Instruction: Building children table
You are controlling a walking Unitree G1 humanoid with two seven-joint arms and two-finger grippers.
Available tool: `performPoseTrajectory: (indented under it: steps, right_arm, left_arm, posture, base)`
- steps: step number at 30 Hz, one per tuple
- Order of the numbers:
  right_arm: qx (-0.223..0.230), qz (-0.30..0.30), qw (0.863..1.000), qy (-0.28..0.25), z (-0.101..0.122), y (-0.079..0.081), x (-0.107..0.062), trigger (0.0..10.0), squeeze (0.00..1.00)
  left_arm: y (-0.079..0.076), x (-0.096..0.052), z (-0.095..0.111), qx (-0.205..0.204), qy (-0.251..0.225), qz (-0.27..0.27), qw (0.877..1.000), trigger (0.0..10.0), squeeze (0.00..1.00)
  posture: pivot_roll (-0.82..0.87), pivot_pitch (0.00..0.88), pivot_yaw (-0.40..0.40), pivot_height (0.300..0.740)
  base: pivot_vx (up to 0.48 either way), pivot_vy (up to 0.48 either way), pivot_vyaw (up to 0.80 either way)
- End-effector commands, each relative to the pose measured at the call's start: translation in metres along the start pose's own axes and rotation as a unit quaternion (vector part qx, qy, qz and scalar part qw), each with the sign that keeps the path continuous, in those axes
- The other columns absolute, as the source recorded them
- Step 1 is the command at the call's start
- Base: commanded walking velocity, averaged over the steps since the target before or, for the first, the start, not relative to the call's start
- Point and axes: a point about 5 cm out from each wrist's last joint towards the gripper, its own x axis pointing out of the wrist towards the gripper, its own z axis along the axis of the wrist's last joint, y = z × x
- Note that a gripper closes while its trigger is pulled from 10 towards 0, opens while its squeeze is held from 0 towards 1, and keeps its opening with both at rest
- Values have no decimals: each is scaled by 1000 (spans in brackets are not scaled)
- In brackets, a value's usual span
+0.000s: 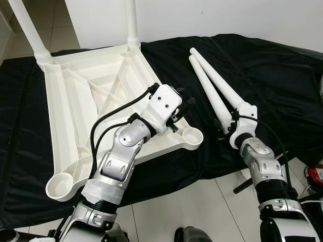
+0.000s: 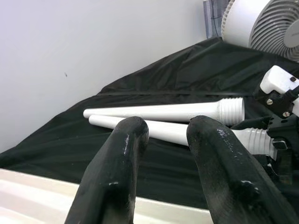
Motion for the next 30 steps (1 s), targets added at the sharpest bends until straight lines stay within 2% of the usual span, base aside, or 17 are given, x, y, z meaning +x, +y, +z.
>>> performPoseTrajectory:
  steps: [1, 2, 8, 18, 19, 20, 22, 24, 27, 30]
  right_arm:
    - [13, 7, 1000, 21, -11, 2, -2, 9255, 0]
    - [17, 12, 1000, 22, -13, 6, -2, 0, 0]
    - [48, 37, 998, 27, -16, 16, -2, 0, 0]
    - [35, 36, 998, 27, -18, 20, -4, 0, 0]
    - [-12, -4, 1000, -14, -12, 16, -5, 10000, 0]
    - [-12, -4, 1000, -14, -12, 16, -5, 10000, 0]
    - [-37, -46, 996, -62, -2, 11, -6, 10000, 0]
    - [-37, -46, 996, -62, -2, 11, -6, 10000, 0]
    - [-30, -83, 988, -124, 14, 5, -10, 10000, 0]
    - [-25, -87, 985, -148, 21, 5, -12, 10000, 0]
  left_arm:
    - [8, 1, -1, 8, 2, 44, 999, 10000, 0]
    - [12, 1, -1, 8, 4, 51, 999, 10000, 0]
    - [26, 4, -4, 1, 16, 73, 997, 10000, 0]
    - [35, 5, -10, -38, 45, 85, 995, 10000, 0]
    - [38, 6, -10, -69, 47, 87, 993, 10000, 0]
    - [38, 6, -10, -69, 47, 87, 993, 10000, 0]
    - [42, 7, -10, -108, 54, 83, 989, 10000, 0]
    - [42, 7, -10, -108, 54, 83, 989, 10000, 0]
    - [44, 9, -12, -145, 65, 66, 985, 10000, 0]
    - [44, 10, -13, -166, 69, 56, 982, 10000, 0]
  posture:
    - [-8, 25, -16, 740]
    - [-7, 23, -17, 740]
    - [-7, 14, -20, 740]
    - [-5, 0, -28, 740]
    - [0, 0, -32, 740]
    - [0, 0, -32, 740]
    - [-2, 0, -30, 740]
    - [-2, 0, -30, 740]
    - [-9, 0, -18, 740]
    - [-9, 0, -18, 740]
  base:
    - [0, 0, 0]
    - [0, 0, 0]
    - [0, 0, 0]
    - [0, 0, 0]
    - [0, 0, 0]
    - [0, 0, 0]
    - [0, 0, 0]
    - [0, 0, 0]
    - [0, 0, 0]
    - [0, 0, 0]
